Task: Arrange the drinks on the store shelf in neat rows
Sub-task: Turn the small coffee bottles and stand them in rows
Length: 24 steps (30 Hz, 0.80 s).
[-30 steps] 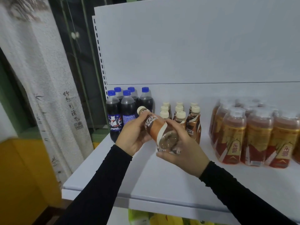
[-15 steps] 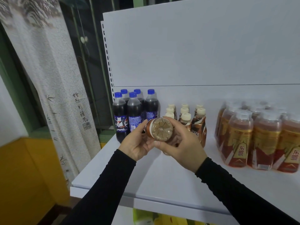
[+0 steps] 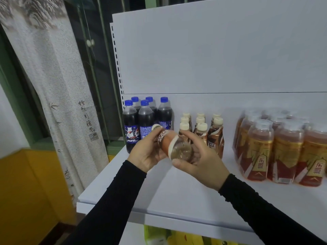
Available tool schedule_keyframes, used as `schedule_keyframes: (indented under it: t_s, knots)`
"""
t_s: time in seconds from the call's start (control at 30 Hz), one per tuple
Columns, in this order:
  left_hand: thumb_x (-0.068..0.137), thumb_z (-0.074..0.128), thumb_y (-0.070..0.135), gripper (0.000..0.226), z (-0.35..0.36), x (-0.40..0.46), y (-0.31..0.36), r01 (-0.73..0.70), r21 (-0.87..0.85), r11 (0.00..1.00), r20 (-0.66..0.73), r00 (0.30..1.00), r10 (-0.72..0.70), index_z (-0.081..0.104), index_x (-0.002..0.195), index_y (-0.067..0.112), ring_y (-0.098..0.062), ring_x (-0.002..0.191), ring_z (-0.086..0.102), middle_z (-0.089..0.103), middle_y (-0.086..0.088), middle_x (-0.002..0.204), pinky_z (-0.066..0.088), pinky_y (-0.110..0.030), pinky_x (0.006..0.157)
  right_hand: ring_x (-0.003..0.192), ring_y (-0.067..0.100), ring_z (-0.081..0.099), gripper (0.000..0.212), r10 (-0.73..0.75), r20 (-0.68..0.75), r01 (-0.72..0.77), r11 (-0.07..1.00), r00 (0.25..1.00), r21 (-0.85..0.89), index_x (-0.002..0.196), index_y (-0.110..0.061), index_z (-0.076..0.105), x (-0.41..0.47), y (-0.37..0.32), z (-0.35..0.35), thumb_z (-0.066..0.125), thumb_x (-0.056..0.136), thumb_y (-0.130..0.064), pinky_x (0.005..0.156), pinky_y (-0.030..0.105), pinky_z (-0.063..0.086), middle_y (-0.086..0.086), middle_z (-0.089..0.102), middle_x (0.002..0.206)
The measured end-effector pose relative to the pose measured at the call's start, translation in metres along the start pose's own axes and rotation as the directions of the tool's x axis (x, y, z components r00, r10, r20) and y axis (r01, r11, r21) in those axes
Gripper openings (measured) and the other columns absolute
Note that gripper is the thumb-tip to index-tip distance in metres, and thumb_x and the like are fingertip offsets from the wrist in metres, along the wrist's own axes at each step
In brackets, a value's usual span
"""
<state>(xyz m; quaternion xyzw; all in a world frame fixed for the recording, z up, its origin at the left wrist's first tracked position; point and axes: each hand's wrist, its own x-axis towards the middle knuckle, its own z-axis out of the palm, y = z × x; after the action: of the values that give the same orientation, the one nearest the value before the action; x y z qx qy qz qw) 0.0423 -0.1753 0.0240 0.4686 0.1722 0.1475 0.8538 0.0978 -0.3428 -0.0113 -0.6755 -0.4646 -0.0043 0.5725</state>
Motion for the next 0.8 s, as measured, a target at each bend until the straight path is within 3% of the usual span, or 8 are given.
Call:
schedule_keyframes:
  t_s: [0.07, 0.17, 0.23, 0.33, 0.43, 0.53, 0.63, 0.8]
  knots:
    - [0.089, 0.070, 0.023, 0.024, 0.002, -0.002, 0.003, -0.121, 0.050, 0.991, 0.011, 0.993, 0.121, 0.066, 0.108, 0.008, -0.019, 0.067, 0.072, 0.072, -0.012, 0.088, 0.057, -0.032, 0.053, 0.102, 0.000, 0.066, 0.076, 0.098, 0.050, -0.101, 0.993, 0.994, 0.054, 0.134, -0.044, 0.038, -0.002, 0.003, -0.004, 0.065, 0.066, -0.064, 0.082, 0.018, 0.053, -0.011, 0.066, 0.115]
    - [0.091, 0.068, 0.016, 0.028, 0.007, -0.009, 0.003, -0.308, 0.209, 0.928, 0.149, 0.948, 0.281, 0.063, 0.119, 0.016, -0.017, 0.078, 0.073, 0.071, -0.007, 0.098, 0.056, -0.029, 0.060, 0.101, -0.005, 0.065, 0.085, 0.154, 0.112, -0.165, 0.981, 0.982, 0.100, 0.142, -0.033, 0.037, -0.003, 0.006, -0.011, 0.054, 0.068, -0.072, 0.080, 0.012, 0.050, -0.017, 0.066, 0.114]
    - [0.092, 0.067, 0.012, 0.031, 0.010, -0.013, 0.000, -0.407, 0.285, 0.868, 0.268, 0.903, 0.335, 0.061, 0.121, 0.020, -0.020, 0.088, 0.073, 0.075, -0.006, 0.099, 0.058, -0.032, 0.072, 0.109, -0.002, 0.063, 0.087, 0.166, 0.135, -0.180, 0.978, 0.977, 0.103, 0.144, -0.030, 0.041, -0.001, 0.009, -0.015, 0.058, 0.070, -0.071, 0.088, 0.017, 0.050, -0.012, 0.063, 0.127]
    - [0.092, 0.064, 0.003, 0.036, 0.015, -0.015, -0.005, -0.513, 0.319, 0.797, 0.438, 0.825, 0.356, 0.058, 0.124, 0.017, -0.027, 0.106, 0.070, 0.074, -0.009, 0.111, 0.057, -0.040, 0.091, 0.113, 0.009, 0.064, 0.066, 0.171, 0.149, -0.184, 0.979, 0.974, 0.084, 0.130, -0.029, 0.054, -0.002, 0.013, -0.022, 0.069, 0.072, -0.059, 0.097, 0.031, 0.052, -0.008, 0.068, 0.122]
    - [0.087, 0.067, -0.005, 0.041, 0.021, -0.016, -0.008, -0.579, 0.358, 0.732, 0.526, 0.773, 0.355, 0.060, 0.121, 0.018, -0.019, 0.109, 0.068, 0.074, 0.000, 0.110, 0.054, -0.033, 0.094, 0.111, 0.013, 0.066, 0.064, 0.184, 0.108, -0.192, 0.979, 0.977, 0.063, 0.128, -0.027, 0.055, -0.008, 0.021, -0.027, 0.079, 0.072, -0.048, 0.096, 0.037, 0.054, -0.006, 0.069, 0.119]
    - [0.083, 0.074, -0.003, 0.041, 0.025, -0.019, -0.011, -0.627, 0.438, 0.644, 0.577, 0.746, 0.333, 0.066, 0.115, 0.022, -0.011, 0.107, 0.068, 0.074, 0.008, 0.107, 0.053, -0.029, 0.094, 0.112, 0.005, 0.064, 0.070, 0.199, 0.017, -0.199, 0.980, 0.980, 0.011, 0.131, -0.028, 0.050, -0.016, 0.033, -0.031, 0.086, 0.071, -0.033, 0.097, 0.029, 0.052, -0.015, 0.067, 0.120]
    - [0.079, 0.081, 0.002, 0.045, 0.025, -0.017, -0.017, -0.676, 0.501, 0.541, 0.623, 0.715, 0.317, 0.068, 0.115, 0.024, -0.015, 0.113, 0.067, 0.073, 0.005, 0.113, 0.051, -0.039, 0.103, 0.113, 0.000, 0.061, 0.073, 0.192, -0.061, -0.196, 0.979, 0.979, -0.057, 0.134, -0.025, 0.048, -0.023, 0.043, -0.036, 0.086, 0.071, -0.024, 0.097, 0.020, 0.049, -0.017, 0.064, 0.122]
    - [0.077, 0.082, 0.001, 0.046, 0.031, -0.016, -0.024, -0.689, 0.537, 0.486, 0.661, 0.702, 0.264, 0.068, 0.119, 0.015, -0.014, 0.115, 0.065, 0.072, 0.001, 0.115, 0.049, -0.039, 0.106, 0.112, -0.008, 0.056, 0.066, 0.185, -0.115, -0.199, 0.973, 0.976, -0.116, 0.124, -0.035, 0.049, -0.031, 0.050, -0.043, 0.085, 0.071, -0.018, 0.087, 0.005, 0.043, -0.031, 0.062, 0.115]
